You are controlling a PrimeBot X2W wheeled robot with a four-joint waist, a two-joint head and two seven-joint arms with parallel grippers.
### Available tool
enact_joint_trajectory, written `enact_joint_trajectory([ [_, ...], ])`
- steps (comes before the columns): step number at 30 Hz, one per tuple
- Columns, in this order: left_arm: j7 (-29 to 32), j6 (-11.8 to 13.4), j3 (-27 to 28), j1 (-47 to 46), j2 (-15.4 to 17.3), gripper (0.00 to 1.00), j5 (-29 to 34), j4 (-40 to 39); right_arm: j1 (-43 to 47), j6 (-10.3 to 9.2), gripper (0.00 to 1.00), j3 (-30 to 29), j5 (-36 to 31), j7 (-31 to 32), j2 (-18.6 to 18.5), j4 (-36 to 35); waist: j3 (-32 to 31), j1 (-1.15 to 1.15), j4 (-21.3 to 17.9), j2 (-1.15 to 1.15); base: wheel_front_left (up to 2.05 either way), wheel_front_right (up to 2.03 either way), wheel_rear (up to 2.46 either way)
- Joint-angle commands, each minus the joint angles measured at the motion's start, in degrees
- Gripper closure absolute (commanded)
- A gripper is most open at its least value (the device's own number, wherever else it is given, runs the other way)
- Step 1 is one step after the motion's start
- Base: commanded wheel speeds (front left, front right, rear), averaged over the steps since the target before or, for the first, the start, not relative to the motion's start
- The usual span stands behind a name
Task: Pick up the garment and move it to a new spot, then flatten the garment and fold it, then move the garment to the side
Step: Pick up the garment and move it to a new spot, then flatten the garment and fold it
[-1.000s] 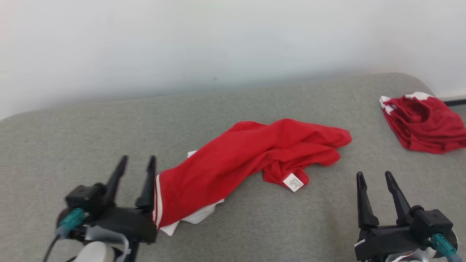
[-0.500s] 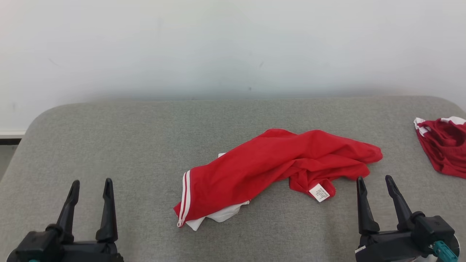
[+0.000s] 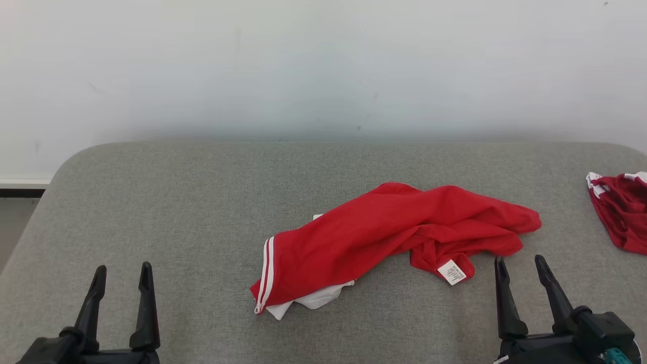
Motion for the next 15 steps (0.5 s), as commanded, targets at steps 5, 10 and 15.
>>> enact_joint_trajectory([
  [5,-0.1,-0.7,0.6,0.0,-0.8,0.00,1.3,0.7,0.9,-0.15,0.00,0.2,-0.4,0.3,0.4,-0.7,0.4,0.00,-0.3,0.00,0.00,0.00,0.00],
  [10,-0.1,-1.8,0.6,-0.2,-1.7,0.00,1.6,1.6,1.0,-0.15,0.00,0.0,-0.4,0.3,0.5,-0.8,0.9,0.00,-0.4,0.00,0.00,0.00,0.00],
  [15,-0.1,-3.2,-1.2,-0.9,-2.8,0.00,2.1,3.7,0.3,-0.15,0.00,-0.2,-0.3,0.3,0.6,-0.4,1.9,0.00,-0.7,0.00,0.00,0.00,0.00],
])
